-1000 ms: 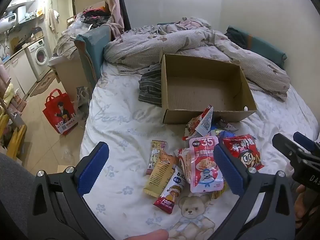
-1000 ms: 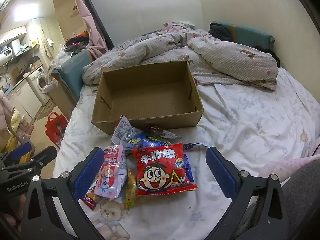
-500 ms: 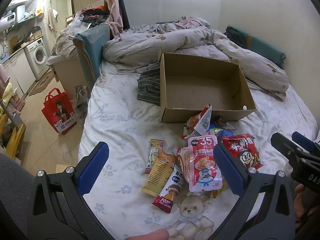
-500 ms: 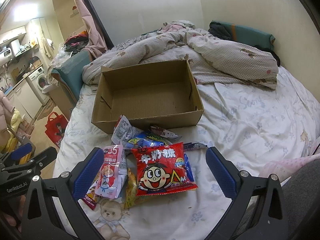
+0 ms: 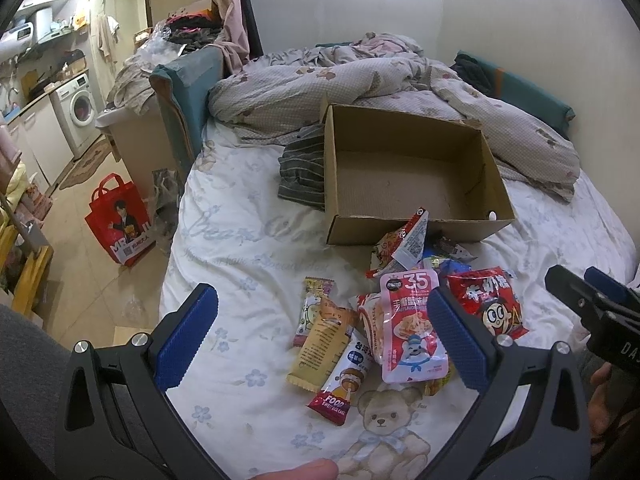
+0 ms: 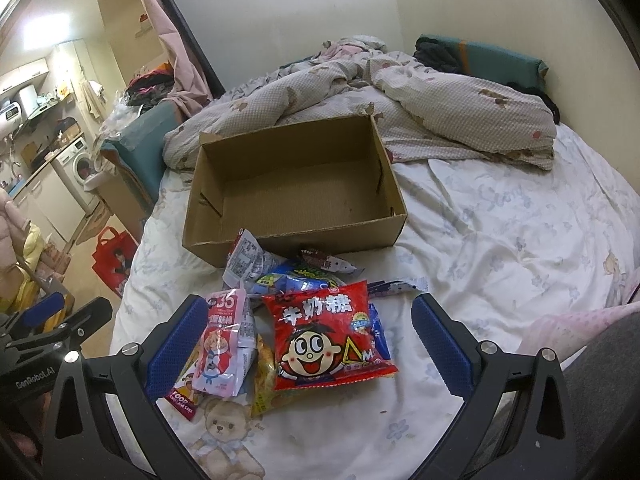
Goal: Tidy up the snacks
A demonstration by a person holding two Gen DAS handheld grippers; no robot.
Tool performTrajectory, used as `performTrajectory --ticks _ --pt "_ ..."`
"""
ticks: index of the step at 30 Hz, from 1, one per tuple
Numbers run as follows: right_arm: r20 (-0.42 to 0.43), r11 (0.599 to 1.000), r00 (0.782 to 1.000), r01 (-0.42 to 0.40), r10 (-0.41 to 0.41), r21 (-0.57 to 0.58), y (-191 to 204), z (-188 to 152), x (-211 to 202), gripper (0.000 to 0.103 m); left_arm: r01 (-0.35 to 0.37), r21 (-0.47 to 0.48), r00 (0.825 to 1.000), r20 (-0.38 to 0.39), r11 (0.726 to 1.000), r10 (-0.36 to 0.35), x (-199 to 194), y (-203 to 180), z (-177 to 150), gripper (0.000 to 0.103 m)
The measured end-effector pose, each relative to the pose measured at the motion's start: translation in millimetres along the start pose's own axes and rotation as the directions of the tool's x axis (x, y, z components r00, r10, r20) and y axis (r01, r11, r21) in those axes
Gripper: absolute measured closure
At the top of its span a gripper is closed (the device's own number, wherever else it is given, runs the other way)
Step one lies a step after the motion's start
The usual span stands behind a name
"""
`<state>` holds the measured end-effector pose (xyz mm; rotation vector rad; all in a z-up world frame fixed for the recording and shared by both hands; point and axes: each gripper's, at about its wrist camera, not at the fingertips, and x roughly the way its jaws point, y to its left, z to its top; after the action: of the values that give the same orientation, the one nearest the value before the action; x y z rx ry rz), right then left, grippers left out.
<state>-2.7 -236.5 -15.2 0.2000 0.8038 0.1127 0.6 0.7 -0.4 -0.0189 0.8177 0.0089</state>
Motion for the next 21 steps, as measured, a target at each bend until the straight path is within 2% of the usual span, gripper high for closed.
performTrajectory --ticks 3,6,8,9,12,14,15,18,20,21 --pt "-0.051 0.999 0.999 -0.016 0.018 0.028 -6 3 5 0.000 0.002 -0.005 1.000 -0.005 1.000 -0.002 1 3 0 0.000" --pt "-0.188 0.996 0.981 -0.024 0.040 0.088 -23 16 24 0.000 -0.013 -0.020 1.000 -0.011 1.000 0.013 4 7 0 0.000" --pt "-0.318 0.992 0.945 -0.034 0.072 0.124 -35 23 45 0.000 -0.014 -0.038 1.000 -0.023 0.999 0.013 8 11 1 0.000" --pt "-0.405 0.992 0.911 -0.035 0.083 0.123 -38 26 61 0.000 -0.020 -0.043 1.000 -0.016 0.999 0.019 10 13 1 0.000" --pt "-0.519 0.989 0.845 -0.072 0.130 0.132 -36 25 90 0.000 -0.038 -0.059 0.998 -0.046 0.998 0.035 16 18 2 0.000" --pt "-0.560 0.992 0.821 -0.057 0.111 0.112 -33 22 105 0.000 -0.076 -0.041 0.994 -0.083 0.996 0.072 17 20 1 0.000" --pt "-0.591 0.995 0.801 -0.049 0.094 0.092 -29 18 116 0.000 -0.074 -0.049 0.994 -0.088 0.996 0.070 19 22 1 0.000" --pt "-0.637 0.998 0.768 -0.037 0.066 0.059 -21 10 137 0.000 -0.064 -0.075 0.991 -0.125 0.995 0.055 24 25 -2 0.000" --pt "-0.644 0.998 0.763 -0.045 0.057 0.036 -14 6 144 0.000 -0.076 -0.074 0.987 -0.146 0.994 0.065 26 27 -3 0.000" --pt "-0.640 0.999 0.768 -0.038 0.034 0.008 -11 2 147 0.000 -0.077 -0.076 0.986 -0.155 0.994 0.064 28 27 -4 0.000"
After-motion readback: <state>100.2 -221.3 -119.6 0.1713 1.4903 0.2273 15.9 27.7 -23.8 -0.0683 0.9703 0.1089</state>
